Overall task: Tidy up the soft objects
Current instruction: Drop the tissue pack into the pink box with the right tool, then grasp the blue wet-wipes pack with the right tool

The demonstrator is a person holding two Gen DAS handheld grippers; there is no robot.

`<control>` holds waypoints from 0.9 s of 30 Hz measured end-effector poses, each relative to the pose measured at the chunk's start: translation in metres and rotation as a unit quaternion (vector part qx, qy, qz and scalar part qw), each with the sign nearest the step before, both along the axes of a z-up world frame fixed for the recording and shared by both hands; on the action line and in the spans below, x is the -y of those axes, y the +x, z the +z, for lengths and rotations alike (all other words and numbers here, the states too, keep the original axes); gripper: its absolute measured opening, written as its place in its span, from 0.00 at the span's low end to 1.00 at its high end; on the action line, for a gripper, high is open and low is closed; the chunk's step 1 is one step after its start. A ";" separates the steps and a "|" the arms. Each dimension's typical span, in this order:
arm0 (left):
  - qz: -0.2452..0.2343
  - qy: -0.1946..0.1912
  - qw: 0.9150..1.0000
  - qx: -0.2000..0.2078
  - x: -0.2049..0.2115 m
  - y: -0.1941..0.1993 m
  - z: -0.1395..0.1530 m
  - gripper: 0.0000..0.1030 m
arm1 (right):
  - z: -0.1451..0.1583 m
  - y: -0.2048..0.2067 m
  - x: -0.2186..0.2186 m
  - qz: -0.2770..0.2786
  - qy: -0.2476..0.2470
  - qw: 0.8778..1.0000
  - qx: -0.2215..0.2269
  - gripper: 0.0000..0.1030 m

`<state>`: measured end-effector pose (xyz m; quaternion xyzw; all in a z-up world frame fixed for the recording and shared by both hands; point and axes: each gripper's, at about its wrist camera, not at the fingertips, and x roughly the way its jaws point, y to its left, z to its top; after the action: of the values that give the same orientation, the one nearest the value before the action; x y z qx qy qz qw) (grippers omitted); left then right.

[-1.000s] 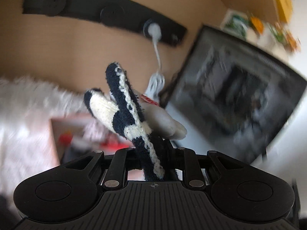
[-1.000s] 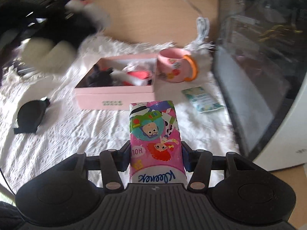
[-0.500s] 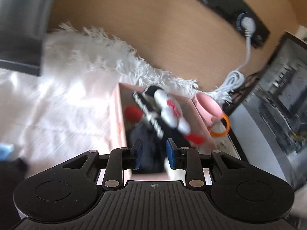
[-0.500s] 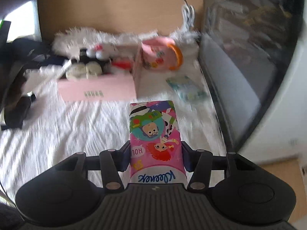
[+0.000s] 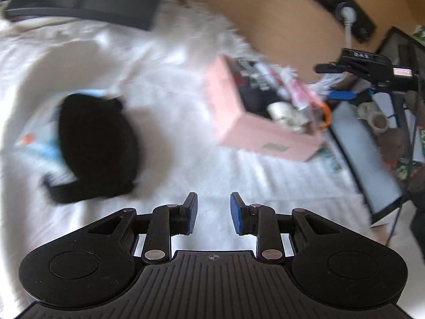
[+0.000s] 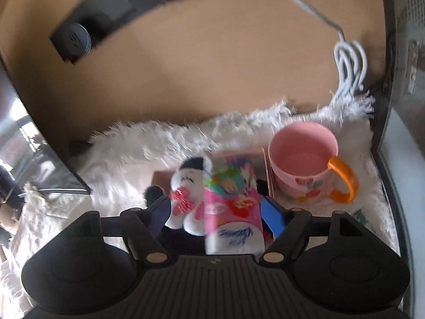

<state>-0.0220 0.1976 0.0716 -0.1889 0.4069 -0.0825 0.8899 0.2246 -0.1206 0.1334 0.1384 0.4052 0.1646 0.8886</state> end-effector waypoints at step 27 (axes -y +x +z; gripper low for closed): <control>0.241 0.047 0.968 -0.053 -0.146 -0.089 -0.013 0.29 | -0.046 -0.170 -0.350 0.389 -0.067 0.916 0.070 0.77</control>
<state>-0.1114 0.3432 0.0591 -0.2435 0.3998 0.1639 0.8683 0.0546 0.2297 0.0878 -0.1024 0.3737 0.4790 0.7876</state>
